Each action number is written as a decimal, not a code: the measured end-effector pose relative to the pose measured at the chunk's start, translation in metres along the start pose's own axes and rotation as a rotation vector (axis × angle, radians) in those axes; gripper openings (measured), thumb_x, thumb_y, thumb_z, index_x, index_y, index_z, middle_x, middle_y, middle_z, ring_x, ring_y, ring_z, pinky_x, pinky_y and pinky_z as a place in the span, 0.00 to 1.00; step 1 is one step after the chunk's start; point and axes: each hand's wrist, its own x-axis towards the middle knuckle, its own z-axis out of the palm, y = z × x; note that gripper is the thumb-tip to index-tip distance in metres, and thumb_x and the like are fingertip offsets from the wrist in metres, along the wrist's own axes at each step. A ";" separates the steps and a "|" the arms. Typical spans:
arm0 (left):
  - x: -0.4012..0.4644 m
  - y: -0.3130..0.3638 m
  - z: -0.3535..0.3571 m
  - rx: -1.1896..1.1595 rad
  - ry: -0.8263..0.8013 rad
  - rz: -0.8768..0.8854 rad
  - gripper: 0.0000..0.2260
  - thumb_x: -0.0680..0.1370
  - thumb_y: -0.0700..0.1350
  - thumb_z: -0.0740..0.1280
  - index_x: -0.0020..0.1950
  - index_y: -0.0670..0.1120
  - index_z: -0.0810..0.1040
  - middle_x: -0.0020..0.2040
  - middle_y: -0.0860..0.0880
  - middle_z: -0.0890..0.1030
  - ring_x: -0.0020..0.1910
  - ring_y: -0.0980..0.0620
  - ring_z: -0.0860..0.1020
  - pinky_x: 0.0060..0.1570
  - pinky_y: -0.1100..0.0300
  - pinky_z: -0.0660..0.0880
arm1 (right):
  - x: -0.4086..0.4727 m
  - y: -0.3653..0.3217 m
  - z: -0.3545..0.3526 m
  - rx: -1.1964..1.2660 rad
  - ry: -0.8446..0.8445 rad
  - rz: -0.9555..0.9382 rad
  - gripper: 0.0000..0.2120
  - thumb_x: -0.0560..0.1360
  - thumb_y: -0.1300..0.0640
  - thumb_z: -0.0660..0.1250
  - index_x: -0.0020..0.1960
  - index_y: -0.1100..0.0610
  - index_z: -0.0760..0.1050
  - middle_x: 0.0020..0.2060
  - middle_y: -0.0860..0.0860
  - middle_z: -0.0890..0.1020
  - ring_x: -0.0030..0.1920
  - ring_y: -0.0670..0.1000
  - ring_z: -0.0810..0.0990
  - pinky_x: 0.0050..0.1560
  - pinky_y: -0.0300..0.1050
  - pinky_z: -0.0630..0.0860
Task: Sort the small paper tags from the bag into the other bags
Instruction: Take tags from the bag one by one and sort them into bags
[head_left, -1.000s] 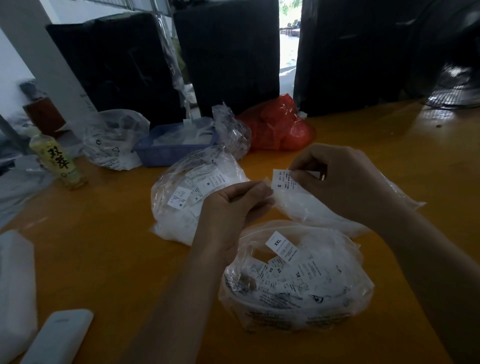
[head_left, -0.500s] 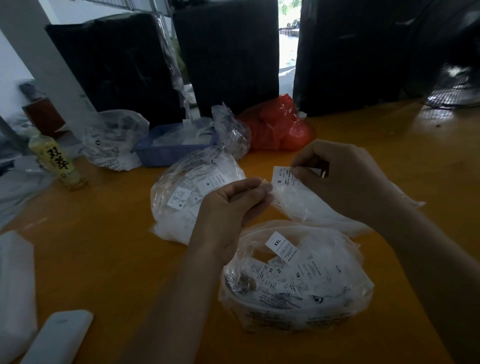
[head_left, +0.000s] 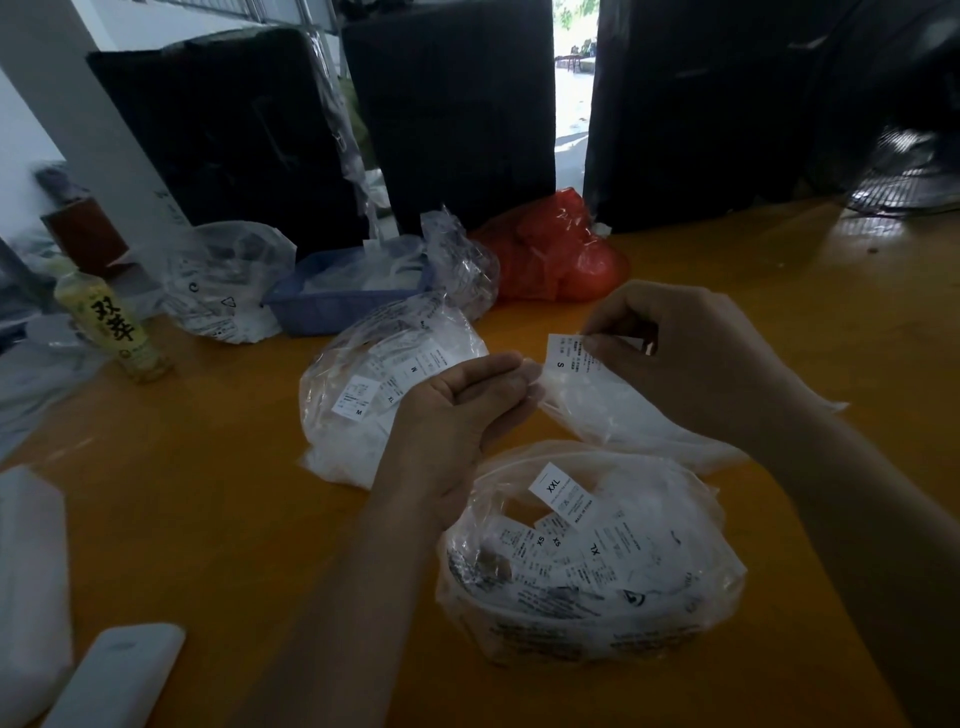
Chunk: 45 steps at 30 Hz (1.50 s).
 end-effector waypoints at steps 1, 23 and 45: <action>0.000 0.000 0.000 0.003 -0.001 0.000 0.19 0.68 0.37 0.75 0.59 0.38 0.82 0.55 0.39 0.87 0.53 0.45 0.87 0.49 0.60 0.83 | 0.000 0.000 0.000 -0.005 -0.008 0.002 0.03 0.77 0.53 0.71 0.49 0.44 0.79 0.41 0.37 0.80 0.45 0.35 0.79 0.41 0.26 0.74; 0.001 -0.003 -0.003 0.091 -0.061 0.032 0.17 0.71 0.38 0.72 0.59 0.41 0.82 0.56 0.42 0.87 0.55 0.47 0.87 0.49 0.61 0.83 | 0.001 0.000 -0.002 0.033 -0.004 0.019 0.06 0.78 0.55 0.72 0.47 0.44 0.78 0.40 0.36 0.80 0.48 0.31 0.77 0.42 0.21 0.70; 0.000 -0.001 -0.002 0.145 -0.064 0.042 0.13 0.70 0.41 0.76 0.54 0.46 0.87 0.57 0.43 0.87 0.55 0.46 0.86 0.50 0.60 0.83 | 0.000 -0.001 0.000 -0.003 -0.111 0.020 0.04 0.79 0.53 0.71 0.49 0.44 0.79 0.44 0.37 0.81 0.46 0.34 0.78 0.42 0.27 0.73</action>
